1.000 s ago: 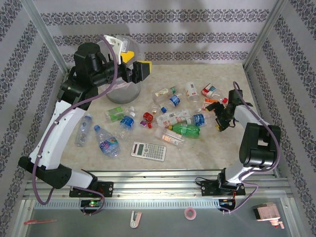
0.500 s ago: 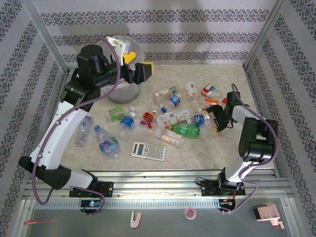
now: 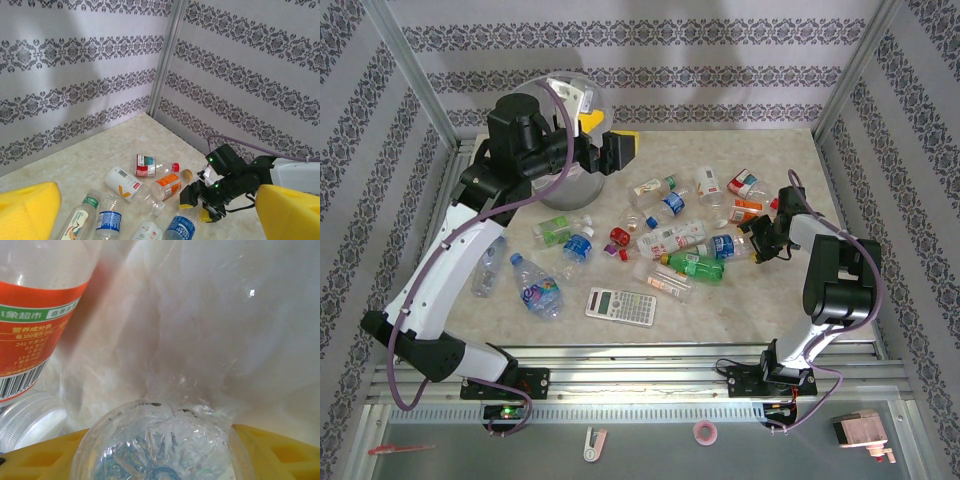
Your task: Throw the plastic bottles in the bin
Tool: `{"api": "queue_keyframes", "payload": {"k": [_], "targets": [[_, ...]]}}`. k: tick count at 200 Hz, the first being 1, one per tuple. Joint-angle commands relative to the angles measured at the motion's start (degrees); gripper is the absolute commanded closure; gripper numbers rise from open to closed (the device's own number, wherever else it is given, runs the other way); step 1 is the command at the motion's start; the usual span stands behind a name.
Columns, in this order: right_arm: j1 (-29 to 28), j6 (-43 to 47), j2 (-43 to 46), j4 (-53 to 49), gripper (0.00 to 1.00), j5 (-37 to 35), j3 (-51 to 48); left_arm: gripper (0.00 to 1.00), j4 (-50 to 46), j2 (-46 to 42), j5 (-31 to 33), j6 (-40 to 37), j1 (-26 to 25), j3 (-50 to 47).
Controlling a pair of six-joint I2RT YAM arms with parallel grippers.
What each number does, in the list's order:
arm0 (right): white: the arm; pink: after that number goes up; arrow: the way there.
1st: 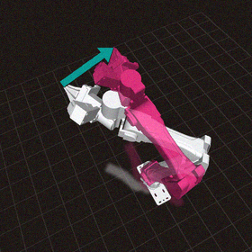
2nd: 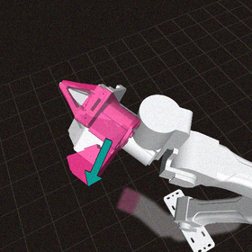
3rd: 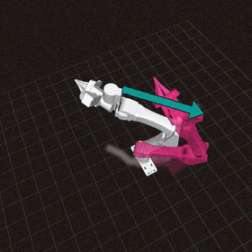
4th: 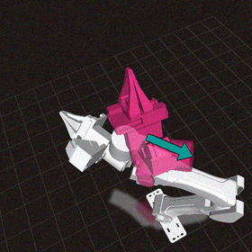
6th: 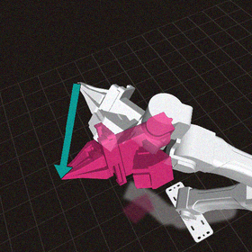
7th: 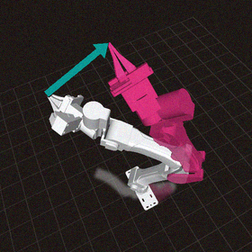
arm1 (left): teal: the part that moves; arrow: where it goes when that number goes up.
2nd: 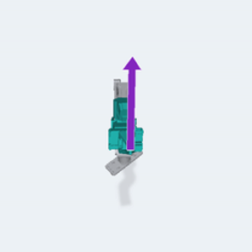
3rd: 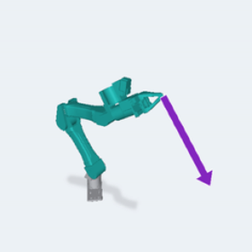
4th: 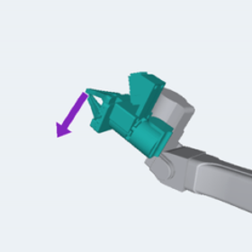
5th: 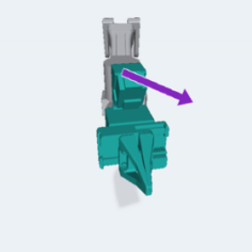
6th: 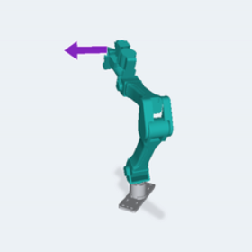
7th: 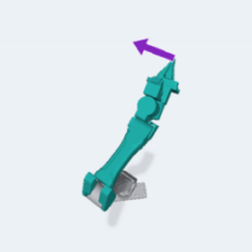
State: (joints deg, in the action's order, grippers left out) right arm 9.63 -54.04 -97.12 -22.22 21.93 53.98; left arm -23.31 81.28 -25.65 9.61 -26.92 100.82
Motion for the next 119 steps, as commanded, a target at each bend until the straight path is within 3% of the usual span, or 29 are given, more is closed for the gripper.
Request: {"api": "queue_keyframes", "payload": {"k": [1,84,119], "targets": [[0.64,0.47,1.08,-1.96,0.46,-2.88,-1.59,0.00,3.66,0.72,-0.34,-0.14,-0.85,-0.93],[3.54,-1.68,10.81,-2.21,0.46,-5.11,-1.40,0.00,7.30,3.42,-2.33,3.48,-2.42,-4.57],[3.75,-0.62,12.51,-4.32,0.47,-2.55,0.84,0.00,9.23,5.70,-3.73,4.50,-3.91,-4.82]]}}
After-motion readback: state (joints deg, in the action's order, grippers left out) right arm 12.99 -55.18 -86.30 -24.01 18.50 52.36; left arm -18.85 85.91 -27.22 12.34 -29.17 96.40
